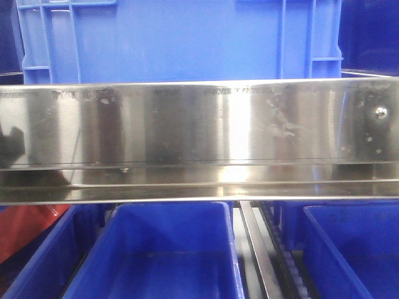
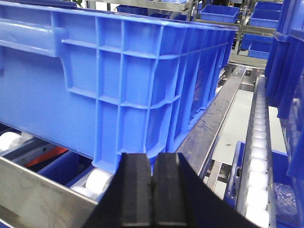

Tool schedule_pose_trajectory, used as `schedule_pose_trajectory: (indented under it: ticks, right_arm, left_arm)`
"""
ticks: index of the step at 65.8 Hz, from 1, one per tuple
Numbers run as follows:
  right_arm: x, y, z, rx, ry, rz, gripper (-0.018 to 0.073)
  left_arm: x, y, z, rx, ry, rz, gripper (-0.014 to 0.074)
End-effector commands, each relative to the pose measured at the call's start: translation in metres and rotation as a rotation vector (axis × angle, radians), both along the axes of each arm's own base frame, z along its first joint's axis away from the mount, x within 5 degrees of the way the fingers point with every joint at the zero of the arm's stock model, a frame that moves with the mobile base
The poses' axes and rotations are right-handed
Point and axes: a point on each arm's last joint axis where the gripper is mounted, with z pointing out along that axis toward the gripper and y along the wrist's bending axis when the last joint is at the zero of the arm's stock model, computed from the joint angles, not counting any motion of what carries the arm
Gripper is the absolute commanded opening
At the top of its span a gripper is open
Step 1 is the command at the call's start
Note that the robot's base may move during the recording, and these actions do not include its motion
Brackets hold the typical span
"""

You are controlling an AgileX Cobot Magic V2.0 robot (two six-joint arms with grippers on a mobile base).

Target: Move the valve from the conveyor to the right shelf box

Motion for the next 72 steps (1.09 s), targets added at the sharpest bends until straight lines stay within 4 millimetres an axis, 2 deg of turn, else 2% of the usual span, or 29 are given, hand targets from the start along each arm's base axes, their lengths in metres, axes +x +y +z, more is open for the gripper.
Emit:
schedule_pose_trajectory:
  ticks: [1,18,40,52,72]
  right_arm:
    - [0.000,-0.002,0.001,0.009,-0.018,-0.016,-0.0162]
    - [-0.011,-0.027,-0.009,0.071,-0.027,-0.229,-0.0162]
    - [-0.033,-0.050,-0.062,0.096,-0.061,-0.507,-0.0162]
    - [-0.037,-0.051,-0.087,0.071,-0.063,-0.537,-0.0162]
    - [-0.037,-0.049,-0.086,0.055,-0.068,-0.493,-0.0162]
  left_arm:
    - [-0.001,0.000,0.004,-0.009,-0.034,0.003,-0.0111]
    - [-0.001,0.000,0.004,-0.009,-0.034,0.003,-0.0111]
    - [-0.001,0.000,0.004,-0.009,-0.034,0.003,-0.0111]
    - [-0.001,0.000,0.004,-0.009,-0.034,0.003,-0.0111]
    - [-0.001,0.000,0.004,-0.009,-0.034,0.003,-0.0111]
